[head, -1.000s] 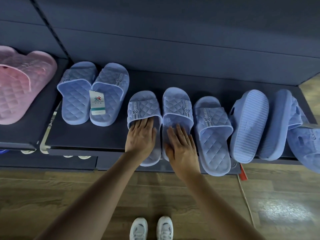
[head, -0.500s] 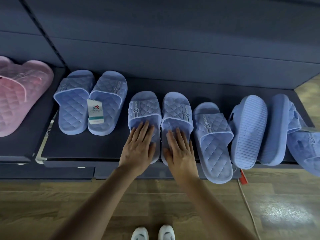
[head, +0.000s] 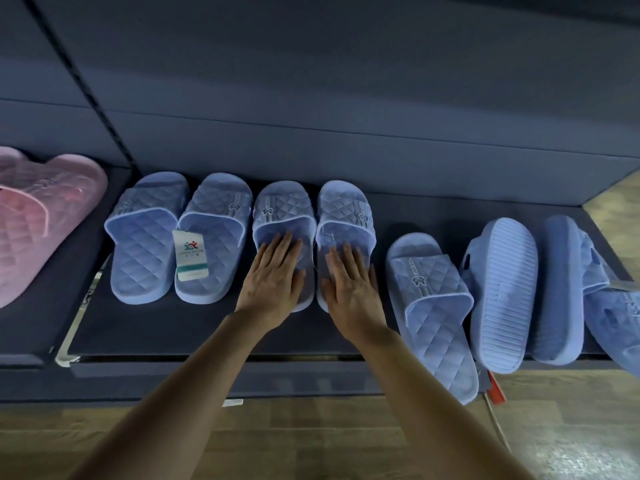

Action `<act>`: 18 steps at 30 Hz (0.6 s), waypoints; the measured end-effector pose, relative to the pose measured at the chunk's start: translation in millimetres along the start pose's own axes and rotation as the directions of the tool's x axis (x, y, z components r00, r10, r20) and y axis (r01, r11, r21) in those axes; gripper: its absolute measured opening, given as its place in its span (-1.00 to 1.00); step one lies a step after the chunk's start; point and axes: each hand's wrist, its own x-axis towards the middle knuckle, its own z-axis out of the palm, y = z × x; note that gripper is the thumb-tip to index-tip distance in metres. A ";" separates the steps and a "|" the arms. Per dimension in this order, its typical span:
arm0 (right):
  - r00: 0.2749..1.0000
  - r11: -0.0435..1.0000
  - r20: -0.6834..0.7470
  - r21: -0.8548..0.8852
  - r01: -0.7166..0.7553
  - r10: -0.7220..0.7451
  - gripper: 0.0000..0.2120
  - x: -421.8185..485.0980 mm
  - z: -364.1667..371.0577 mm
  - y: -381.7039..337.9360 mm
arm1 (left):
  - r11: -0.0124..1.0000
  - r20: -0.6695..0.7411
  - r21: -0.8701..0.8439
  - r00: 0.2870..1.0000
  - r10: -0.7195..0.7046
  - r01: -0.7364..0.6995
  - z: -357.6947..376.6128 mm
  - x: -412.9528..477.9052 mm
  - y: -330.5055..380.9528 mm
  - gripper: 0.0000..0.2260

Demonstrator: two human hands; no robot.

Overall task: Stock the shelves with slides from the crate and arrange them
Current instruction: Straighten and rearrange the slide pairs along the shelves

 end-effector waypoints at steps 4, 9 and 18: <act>1.000 1.000 -0.022 -0.017 -0.019 0.018 -0.26 1.5 1.4 -2.2 | 1.000 -0.007 -0.012 1.000 0.014 -0.014 -1.3 2.7 -1.0 -0.36; 0.998 0.998 0.027 -0.005 -0.057 0.057 -0.49 2.0 -10.2 -9.3 | 1.000 0.056 0.001 0.998 -0.010 0.009 -12.6 2.4 5.8 -0.50; 0.998 0.998 0.055 0.051 -0.045 0.042 -0.44 -40.8 -46.0 -23.3 | 0.997 0.019 -0.083 1.000 -0.008 0.010 -53.3 -31.7 36.4 -0.57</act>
